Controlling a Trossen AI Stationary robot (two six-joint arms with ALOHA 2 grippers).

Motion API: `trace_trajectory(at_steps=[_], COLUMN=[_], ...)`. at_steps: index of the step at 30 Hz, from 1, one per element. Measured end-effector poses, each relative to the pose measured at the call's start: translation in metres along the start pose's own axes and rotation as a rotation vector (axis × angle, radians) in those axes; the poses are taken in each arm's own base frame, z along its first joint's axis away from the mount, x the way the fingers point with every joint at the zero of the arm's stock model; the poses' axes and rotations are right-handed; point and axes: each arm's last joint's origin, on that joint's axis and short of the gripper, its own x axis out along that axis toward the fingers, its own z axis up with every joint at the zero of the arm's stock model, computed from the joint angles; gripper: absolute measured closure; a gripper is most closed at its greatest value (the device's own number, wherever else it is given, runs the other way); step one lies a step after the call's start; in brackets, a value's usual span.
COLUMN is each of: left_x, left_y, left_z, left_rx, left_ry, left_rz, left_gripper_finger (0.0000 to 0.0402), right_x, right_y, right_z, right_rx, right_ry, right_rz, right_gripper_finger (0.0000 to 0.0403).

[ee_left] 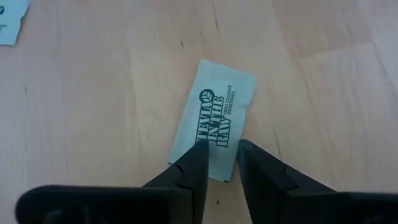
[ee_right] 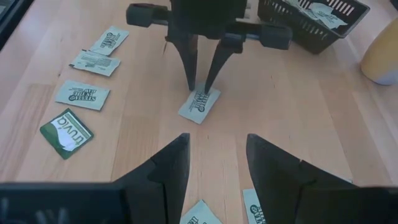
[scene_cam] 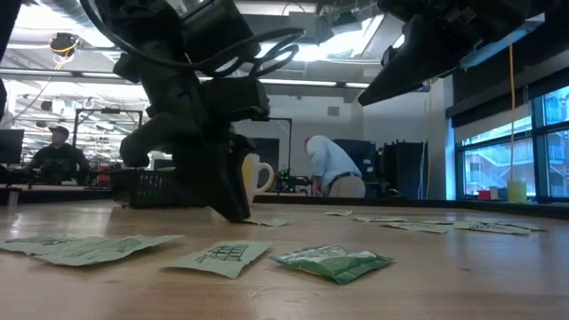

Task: Pick and place Stevia / Truvia into bins
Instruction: Put the green stevia packet into the black bin

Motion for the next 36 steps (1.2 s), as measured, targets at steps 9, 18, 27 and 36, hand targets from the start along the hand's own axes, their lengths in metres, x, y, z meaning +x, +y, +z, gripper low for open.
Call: trace_trajectory(at_steps=[9,18,27,36], left_x=[0.001,-0.049,-0.129,-0.130], left_y=[0.000,0.005,0.026,0.057], left_z=[-0.002,0.001,-0.022,-0.056], left_rx=[-0.011,-0.013,-0.234,-0.502], left_ry=[0.022,0.027,0.142,0.283], left_rz=[0.000,0.051,0.458,0.568], left_gripper_finger=[0.0385,0.0398,0.0398,0.0398], right_x=[0.000,0.000,0.000,0.000], right_y=[0.000,0.000,0.000,0.000], right_z=[0.000,0.000,0.000,0.000], right_rx=[0.000,0.000,0.000,0.000], right_ry=[0.000,0.001,0.003,0.001], right_rz=[0.000,0.000,-0.001,0.000], right_gripper_finger=[0.0241,0.0241,0.0241,0.0241])
